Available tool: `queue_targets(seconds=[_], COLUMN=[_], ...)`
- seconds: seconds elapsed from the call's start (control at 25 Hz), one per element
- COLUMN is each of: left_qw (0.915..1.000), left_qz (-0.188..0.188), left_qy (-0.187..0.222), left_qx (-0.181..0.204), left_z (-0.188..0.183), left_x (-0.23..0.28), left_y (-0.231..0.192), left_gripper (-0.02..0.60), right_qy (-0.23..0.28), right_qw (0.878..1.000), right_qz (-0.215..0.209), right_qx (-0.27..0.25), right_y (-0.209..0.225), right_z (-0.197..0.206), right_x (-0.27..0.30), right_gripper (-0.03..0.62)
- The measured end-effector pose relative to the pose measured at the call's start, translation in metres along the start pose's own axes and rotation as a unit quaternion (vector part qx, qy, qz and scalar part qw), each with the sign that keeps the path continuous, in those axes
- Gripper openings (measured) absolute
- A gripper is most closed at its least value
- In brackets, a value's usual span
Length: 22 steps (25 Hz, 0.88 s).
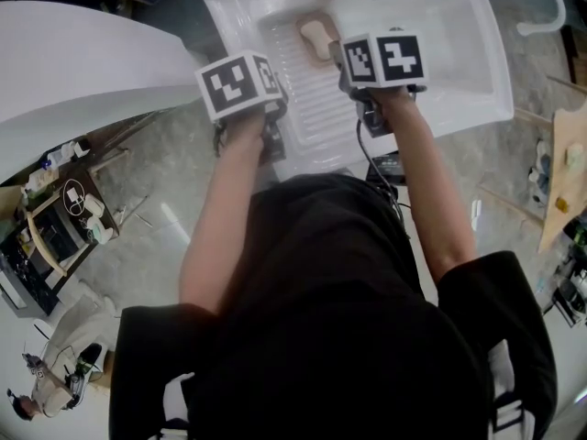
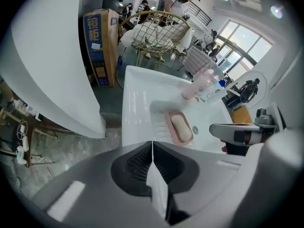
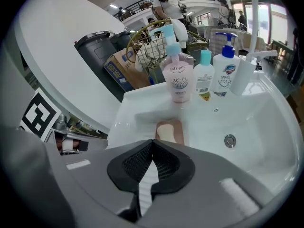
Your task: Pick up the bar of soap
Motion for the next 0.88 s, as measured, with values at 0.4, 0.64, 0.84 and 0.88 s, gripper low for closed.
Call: queue_targets(seconds=[0.4,0.64,0.84,0.88], left_qw=[1.0,0.9999,0.9997,0.9996], left_qz=[-0.004,-0.004,-0.002,-0.001], left_qy=[-0.004,-0.014,-0.024,-0.026], left_qx=[0.008,0.007,0.008,0.007], left_z=[-0.017,-0.023,-0.023,-0.024], left_x=[0.009,0.019,0.027,0.029], left_y=[-0.017,-0.031,-0.035,-0.035], left_gripper=[0.006,0.006,0.006,0.006], right_qy=[-0.014,-0.029,-0.041,-0.043], right_qw=[1.0,0.999,0.999,0.999], right_qz=[0.012,0.016,0.016,0.016], right_qx=[-0.001,0.0,-0.001,0.0], right_y=[0.003,0.003,0.006,0.006], right_z=[-0.007,-0.01,-0.01,-0.011], right_x=[0.022,0.04,0.05,0.053], right_gripper=[0.017,0.043,0.065,0.073])
Point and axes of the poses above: the fingertips, and each gripper's own axes: x forward along the fingers, y to its right, z out of its underside, the point moved 3 cm from there along -x, backward along the fingers, and after that the axes turned 7 degrees about x, right-handed, at the moved point
